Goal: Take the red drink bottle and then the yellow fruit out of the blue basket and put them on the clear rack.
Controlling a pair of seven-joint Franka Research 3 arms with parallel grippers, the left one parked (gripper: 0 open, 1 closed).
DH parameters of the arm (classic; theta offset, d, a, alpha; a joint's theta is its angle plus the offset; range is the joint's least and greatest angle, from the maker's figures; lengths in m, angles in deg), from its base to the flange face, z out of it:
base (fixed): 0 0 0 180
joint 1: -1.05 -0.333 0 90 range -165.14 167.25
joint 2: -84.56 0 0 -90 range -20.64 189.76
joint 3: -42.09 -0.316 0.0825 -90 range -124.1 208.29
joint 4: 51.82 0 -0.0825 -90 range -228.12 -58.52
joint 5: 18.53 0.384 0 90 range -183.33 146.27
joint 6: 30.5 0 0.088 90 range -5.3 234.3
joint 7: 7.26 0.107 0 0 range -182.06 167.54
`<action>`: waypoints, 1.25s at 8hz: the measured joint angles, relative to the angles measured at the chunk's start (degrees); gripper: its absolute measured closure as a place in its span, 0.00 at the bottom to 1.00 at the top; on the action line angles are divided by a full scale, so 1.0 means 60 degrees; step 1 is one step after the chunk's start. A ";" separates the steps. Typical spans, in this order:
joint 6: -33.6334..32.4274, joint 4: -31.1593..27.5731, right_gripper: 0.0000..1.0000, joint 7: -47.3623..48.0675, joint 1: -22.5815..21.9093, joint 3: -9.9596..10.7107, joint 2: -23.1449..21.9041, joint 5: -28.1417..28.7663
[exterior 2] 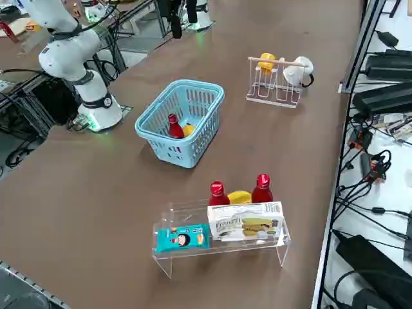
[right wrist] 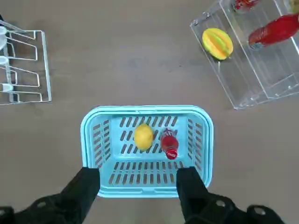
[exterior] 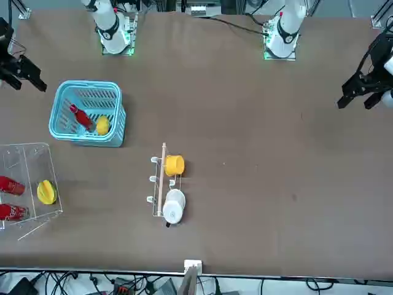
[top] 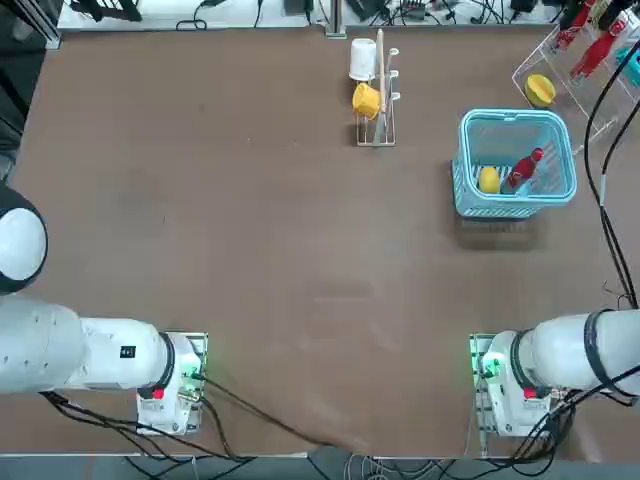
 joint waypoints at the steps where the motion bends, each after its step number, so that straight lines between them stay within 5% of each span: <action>1: -0.0001 0.0033 0.00 -0.0006 0.0000 -0.0002 0.0000 0.0033; 7: -0.0022 0.0071 0.00 0.0001 -0.0022 -0.0091 0.0038 -0.0043; 10: 0.0683 -0.0948 0.00 0.0001 0.0009 -0.0047 -0.0087 -0.0075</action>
